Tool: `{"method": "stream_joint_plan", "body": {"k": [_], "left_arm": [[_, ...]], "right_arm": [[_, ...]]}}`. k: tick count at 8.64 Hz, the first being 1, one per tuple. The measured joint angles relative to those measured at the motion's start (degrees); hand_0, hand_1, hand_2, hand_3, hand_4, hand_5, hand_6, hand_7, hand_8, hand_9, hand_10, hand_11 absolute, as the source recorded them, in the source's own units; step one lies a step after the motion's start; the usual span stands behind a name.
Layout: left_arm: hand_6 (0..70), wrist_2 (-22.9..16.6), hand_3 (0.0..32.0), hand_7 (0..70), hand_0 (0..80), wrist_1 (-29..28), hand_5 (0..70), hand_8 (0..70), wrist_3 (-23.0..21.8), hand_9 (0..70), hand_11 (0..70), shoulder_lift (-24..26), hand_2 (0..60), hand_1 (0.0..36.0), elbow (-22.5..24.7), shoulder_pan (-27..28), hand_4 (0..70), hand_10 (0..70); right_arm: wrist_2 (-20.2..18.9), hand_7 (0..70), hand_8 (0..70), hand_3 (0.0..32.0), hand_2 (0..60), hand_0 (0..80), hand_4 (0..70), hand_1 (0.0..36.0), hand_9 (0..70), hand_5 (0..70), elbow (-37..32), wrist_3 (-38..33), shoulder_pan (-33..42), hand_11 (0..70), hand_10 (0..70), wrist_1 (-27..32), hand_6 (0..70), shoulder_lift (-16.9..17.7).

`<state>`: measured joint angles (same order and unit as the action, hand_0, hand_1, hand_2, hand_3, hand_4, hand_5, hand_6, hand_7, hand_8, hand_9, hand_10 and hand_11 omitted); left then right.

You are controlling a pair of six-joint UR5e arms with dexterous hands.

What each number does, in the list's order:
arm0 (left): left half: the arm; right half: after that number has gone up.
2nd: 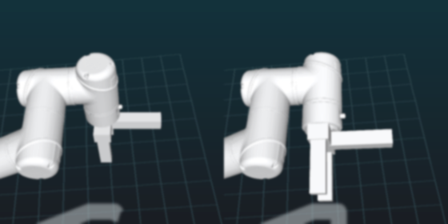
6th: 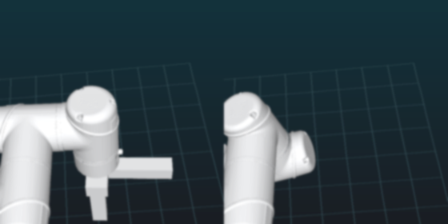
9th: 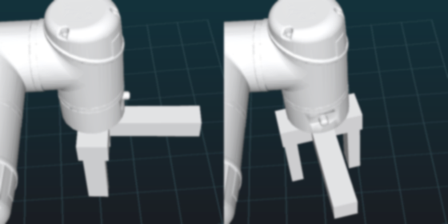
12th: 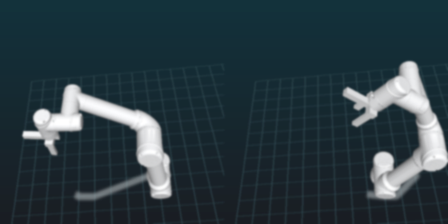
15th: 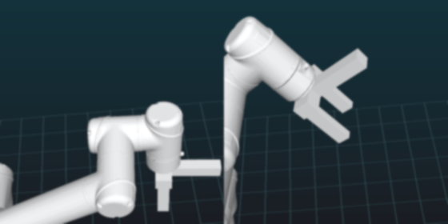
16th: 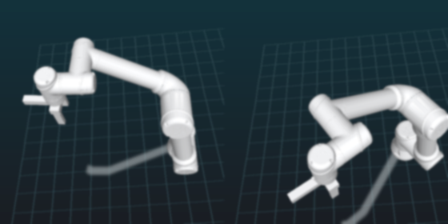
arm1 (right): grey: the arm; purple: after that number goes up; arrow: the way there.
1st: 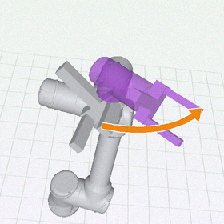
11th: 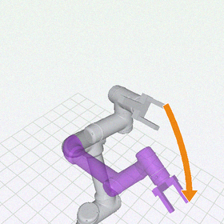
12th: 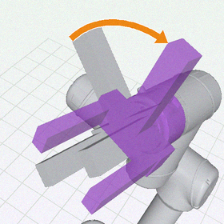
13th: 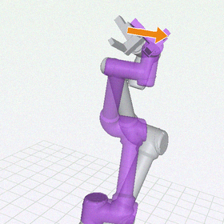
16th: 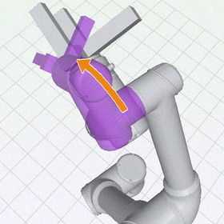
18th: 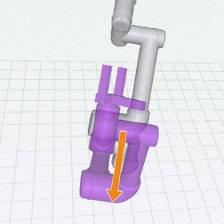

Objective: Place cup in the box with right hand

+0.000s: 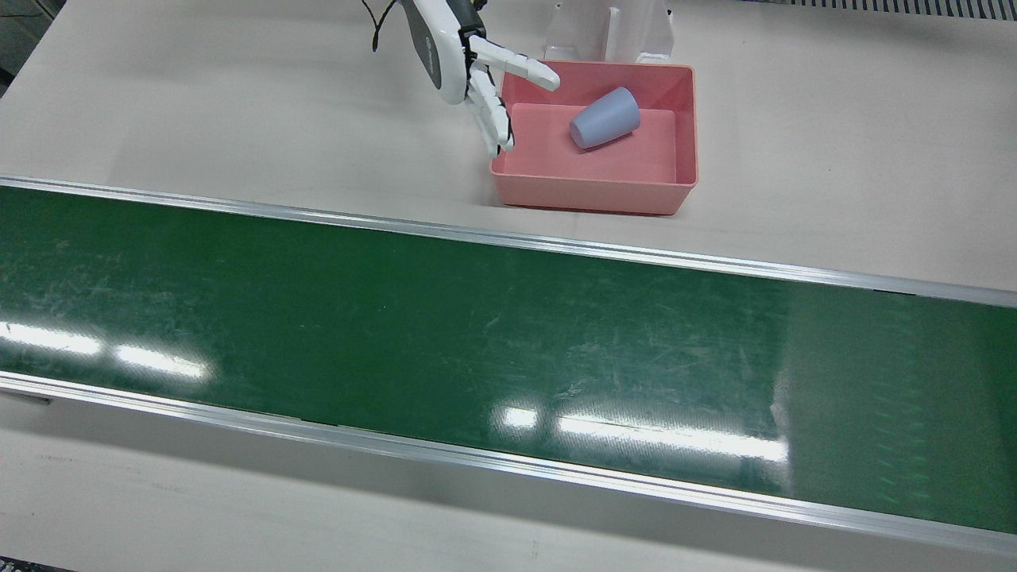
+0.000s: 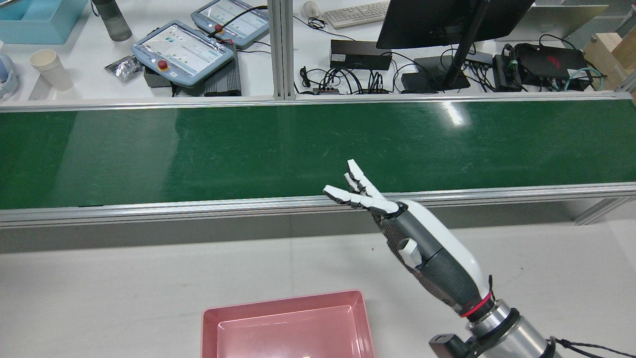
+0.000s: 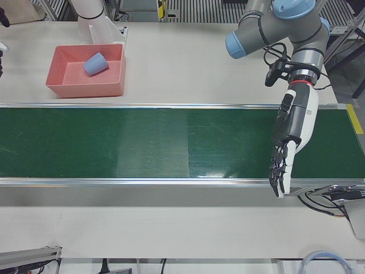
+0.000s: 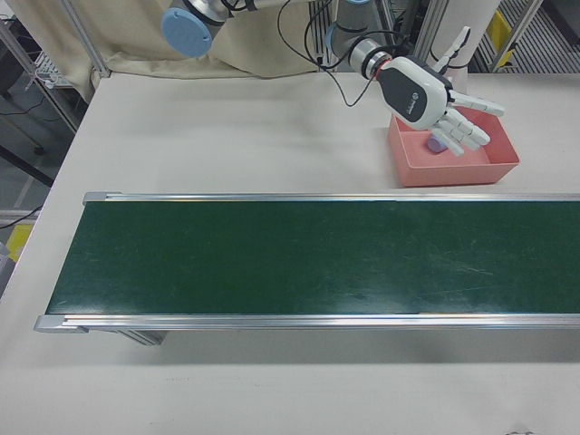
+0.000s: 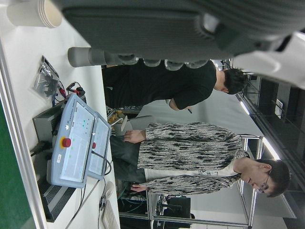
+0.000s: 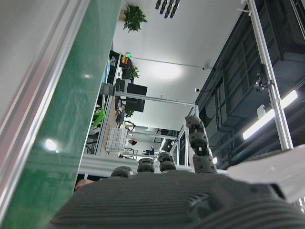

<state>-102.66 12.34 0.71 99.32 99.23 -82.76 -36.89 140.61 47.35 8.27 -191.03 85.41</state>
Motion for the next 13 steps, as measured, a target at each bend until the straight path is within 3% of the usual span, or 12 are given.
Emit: {"method": "stream_joint_plan", "body": {"k": [1,2,4,6,8,11,12,13], "left_arm": [[0.0,0.01,0.0,0.0,0.0,-0.02,0.0,0.0,0.0,0.0,0.0,0.0,0.0,0.0,0.0,-0.01,0.0,0.0],[0.0,0.01,0.0,0.0,0.0,-0.03,0.0,0.0,-0.01,0.0,0.0,0.0,0.0,0.0,0.0,0.01,0.0,0.0],[0.0,0.01,0.0,0.0,0.0,-0.04,0.0,0.0,-0.01,0.0,0.0,0.0,0.0,0.0,0.0,-0.01,0.0,0.0],[0.0,-0.02,0.0,0.0,0.0,-0.04,0.0,0.0,-0.01,0.0,0.0,0.0,0.0,0.0,0.0,0.0,0.0,0.0],[0.0,-0.01,0.0,0.0,0.0,-0.01,0.0,0.0,-0.01,0.0,0.0,0.0,0.0,0.0,0.02,-0.01,0.0,0.0],[0.0,0.01,0.0,0.0,0.0,0.04,0.0,0.0,-0.01,0.0,0.0,0.0,0.0,0.0,0.11,-0.03,0.0,0.0],[0.0,0.01,0.0,0.0,0.0,0.05,0.0,0.0,-0.01,0.0,0.0,0.0,0.0,0.0,0.14,-0.03,0.0,0.0],[0.0,-0.02,0.0,0.0,0.0,0.05,0.0,0.0,-0.01,0.0,0.0,0.0,0.0,0.0,0.15,-0.03,0.0,0.0]], "right_arm": [[-2.3,18.2,2.5,0.0,8.2,0.0,7.6,0.0,8.8,0.0,0.04,-4.59,6.08,0.0,0.0,-1.87,3.9,2.58],[-6.71,21.0,3.1,0.0,8.6,0.0,6.4,0.0,10.2,0.0,-0.07,-8.48,12.82,0.0,0.0,-5.18,4.5,3.8],[-18.32,25.0,4.4,0.0,7.3,0.0,3.2,0.0,12.7,0.0,-4.02,-18.17,28.06,0.0,0.1,-11.52,5.4,4.43],[-30.5,27.8,5.7,0.0,7.6,0.0,0.9,0.0,14.9,0.0,-11.67,-25.49,43.2,1.9,1.5,-12.77,6.2,4.46],[-38.75,34.3,6.4,0.0,10.8,0.5,2.2,0.0,16.8,0.0,-17.38,-28.96,54.68,2.3,1.7,-11.87,7.5,4.47],[-44.69,35.7,6.7,0.0,13.1,3.0,10.8,0.4,17.3,0.0,-28.18,-35.36,64.68,1.4,1.1,-2.72,7.7,4.88],[-45.13,35.7,6.8,0.0,13.1,5.5,11.1,0.8,17.4,0.0,-29.7,-36.28,67.39,1.5,1.2,-1.37,7.8,5.3],[-45.36,35.7,7.2,0.0,11.3,5.2,6.4,0.7,17.5,0.1,-30.88,-36.71,70.1,1.4,1.0,-0.69,7.8,5.76]]}}
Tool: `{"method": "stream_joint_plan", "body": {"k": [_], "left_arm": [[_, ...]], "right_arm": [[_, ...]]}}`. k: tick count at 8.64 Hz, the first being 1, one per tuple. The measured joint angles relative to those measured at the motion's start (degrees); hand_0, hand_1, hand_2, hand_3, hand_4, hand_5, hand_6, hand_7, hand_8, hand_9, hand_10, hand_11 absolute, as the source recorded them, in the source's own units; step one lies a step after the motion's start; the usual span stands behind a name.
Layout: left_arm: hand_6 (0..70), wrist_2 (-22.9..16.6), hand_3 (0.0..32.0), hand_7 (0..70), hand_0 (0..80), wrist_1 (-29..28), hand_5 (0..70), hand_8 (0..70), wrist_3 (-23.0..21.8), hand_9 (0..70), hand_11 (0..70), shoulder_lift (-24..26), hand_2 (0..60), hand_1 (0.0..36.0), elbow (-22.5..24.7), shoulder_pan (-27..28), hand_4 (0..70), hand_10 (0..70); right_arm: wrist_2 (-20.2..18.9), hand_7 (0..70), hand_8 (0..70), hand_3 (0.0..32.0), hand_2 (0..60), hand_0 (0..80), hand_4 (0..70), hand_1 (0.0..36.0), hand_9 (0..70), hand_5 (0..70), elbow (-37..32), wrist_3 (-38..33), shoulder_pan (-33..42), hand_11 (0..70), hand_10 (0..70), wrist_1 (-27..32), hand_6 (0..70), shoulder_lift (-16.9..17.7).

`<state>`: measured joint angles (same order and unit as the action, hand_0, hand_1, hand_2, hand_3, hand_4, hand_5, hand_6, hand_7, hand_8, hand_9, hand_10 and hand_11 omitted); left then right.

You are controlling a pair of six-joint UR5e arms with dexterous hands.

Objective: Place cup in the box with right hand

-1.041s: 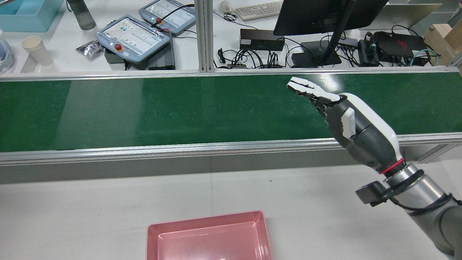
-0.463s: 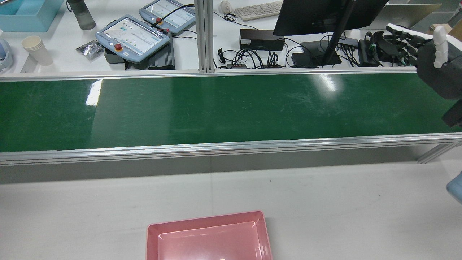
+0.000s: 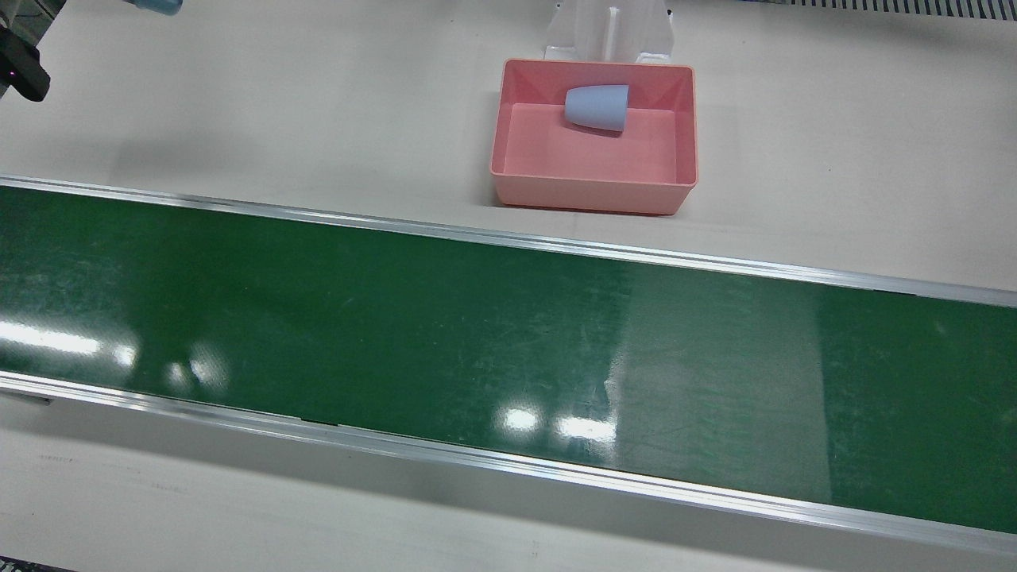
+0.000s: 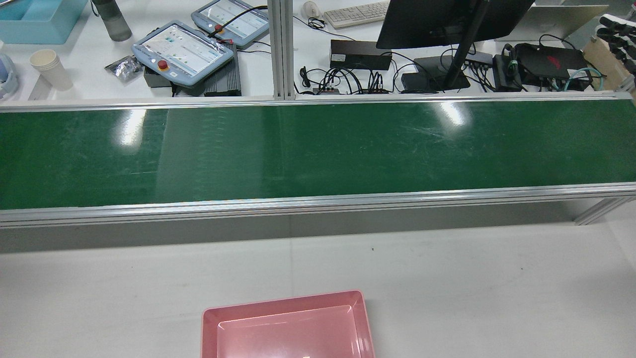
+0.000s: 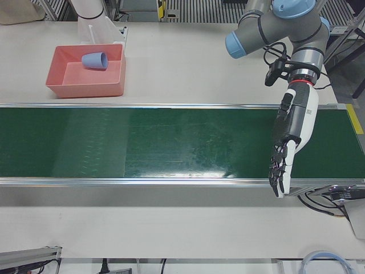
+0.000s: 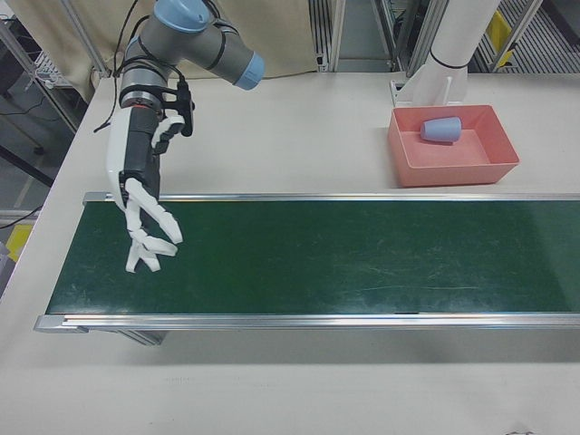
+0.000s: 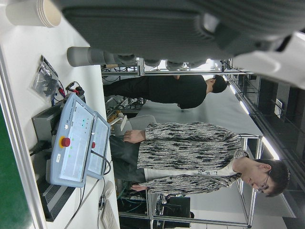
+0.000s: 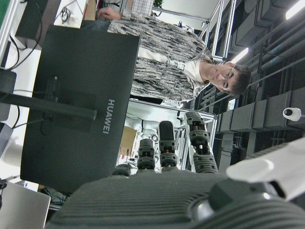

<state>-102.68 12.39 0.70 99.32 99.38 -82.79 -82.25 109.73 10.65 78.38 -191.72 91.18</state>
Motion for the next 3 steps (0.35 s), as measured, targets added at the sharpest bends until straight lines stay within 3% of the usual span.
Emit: {"method": "stream_joint_plan", "body": {"k": [3], "left_arm": [[0.0,0.0,0.0,0.0,0.0,0.0,0.0,0.0,0.0,0.0,0.0,0.0,0.0,0.0,0.02,0.0,0.0,0.0]], "right_arm": [[-0.54,40.2,7.4,0.0,10.2,8.4,9.6,0.8,18.7,0.0,-6.65,-0.2,5.08,1.1,0.9,2.03,8.6,0.45]]}}
